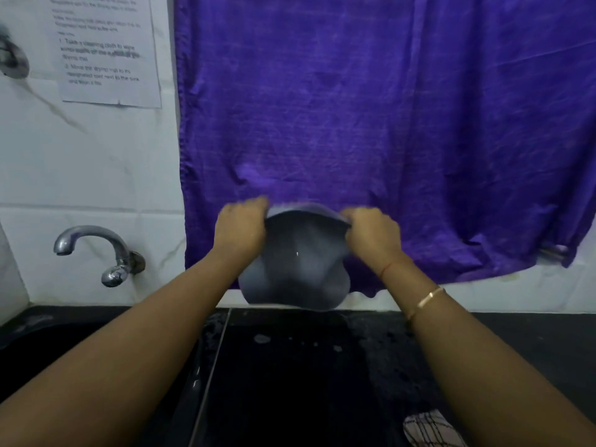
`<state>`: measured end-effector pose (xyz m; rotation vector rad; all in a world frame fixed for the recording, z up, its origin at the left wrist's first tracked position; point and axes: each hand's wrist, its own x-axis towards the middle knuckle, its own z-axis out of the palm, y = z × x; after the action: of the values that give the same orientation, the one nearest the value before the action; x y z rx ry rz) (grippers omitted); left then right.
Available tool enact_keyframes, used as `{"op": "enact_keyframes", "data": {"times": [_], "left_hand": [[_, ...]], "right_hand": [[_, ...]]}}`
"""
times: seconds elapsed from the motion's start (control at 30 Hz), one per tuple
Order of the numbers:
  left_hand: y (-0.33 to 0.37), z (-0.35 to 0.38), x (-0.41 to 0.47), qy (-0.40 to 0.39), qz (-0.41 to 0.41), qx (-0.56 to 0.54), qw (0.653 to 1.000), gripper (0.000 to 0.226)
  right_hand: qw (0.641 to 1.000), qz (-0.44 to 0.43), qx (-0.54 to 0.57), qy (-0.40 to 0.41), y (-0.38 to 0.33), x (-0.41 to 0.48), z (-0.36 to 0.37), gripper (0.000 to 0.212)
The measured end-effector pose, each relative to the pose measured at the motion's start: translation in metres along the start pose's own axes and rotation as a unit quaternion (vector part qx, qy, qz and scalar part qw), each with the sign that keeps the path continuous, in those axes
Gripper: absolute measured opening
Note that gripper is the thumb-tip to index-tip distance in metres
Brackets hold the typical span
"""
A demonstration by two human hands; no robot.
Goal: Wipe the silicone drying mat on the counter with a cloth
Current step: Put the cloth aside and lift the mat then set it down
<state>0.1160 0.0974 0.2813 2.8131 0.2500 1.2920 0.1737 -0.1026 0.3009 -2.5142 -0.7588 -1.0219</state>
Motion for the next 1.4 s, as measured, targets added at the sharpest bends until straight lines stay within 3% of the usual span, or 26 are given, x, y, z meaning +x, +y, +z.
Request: {"op": "enact_keyframes", "data": {"times": [0.03,0.07,0.1,0.2,0.3,0.37,0.5,0.67,0.77,0.87,1.03,1.23,1.4], "left_hand": [[-0.004,0.009,-0.006,-0.084,-0.016,0.040,0.996,0.016],[-0.009,0.017,-0.012,-0.122,-0.024,0.062,0.990,0.017],[-0.011,0.020,-0.017,-0.110,-0.022,0.060,0.992,0.017],[-0.009,0.012,-0.009,-0.029,0.006,0.024,0.999,0.016],[-0.004,-0.012,0.010,-0.040,-0.007,0.015,0.999,0.018],[-0.001,-0.026,0.019,-0.111,-0.031,0.020,0.993,0.023],[0.005,-0.050,0.032,-0.274,-0.002,0.052,0.960,0.030],[-0.004,-0.041,0.036,-0.426,0.027,0.064,0.902,0.027],[-0.016,-0.022,0.031,-0.413,0.009,0.023,0.910,0.022],[-0.022,-0.008,0.027,-0.326,-0.007,-0.002,0.945,0.026],[-0.023,-0.002,0.019,-0.200,0.010,0.002,0.980,0.035],[-0.024,0.015,-0.036,-0.257,0.009,0.008,0.966,0.042],[-0.037,0.059,-0.158,-0.429,0.027,-0.038,0.902,0.045]], "right_hand": [[0.993,0.021,-0.017,-0.115,0.002,-0.003,0.005,0.033],[0.984,0.034,-0.025,-0.174,0.007,-0.004,0.008,0.036],[0.984,0.031,-0.023,-0.176,0.010,-0.005,0.009,0.038],[0.996,0.006,-0.021,-0.082,0.011,-0.001,0.001,0.042],[0.997,0.000,0.005,-0.073,0.011,0.012,-0.017,0.038],[0.991,-0.007,0.018,-0.131,0.016,0.023,-0.031,0.023],[0.953,-0.045,0.081,-0.288,0.023,0.036,-0.047,0.014],[0.910,-0.042,0.091,-0.403,0.028,0.043,-0.020,0.031],[0.904,-0.050,0.067,-0.419,0.031,0.041,0.001,0.025],[0.927,-0.046,0.055,-0.368,0.035,0.043,0.012,0.016],[0.960,-0.018,0.023,-0.278,0.040,0.042,0.010,0.034],[0.966,-0.066,-0.014,-0.250,0.040,-0.033,0.036,0.043],[0.923,-0.068,0.033,-0.378,0.046,-0.161,0.093,0.051]]}}
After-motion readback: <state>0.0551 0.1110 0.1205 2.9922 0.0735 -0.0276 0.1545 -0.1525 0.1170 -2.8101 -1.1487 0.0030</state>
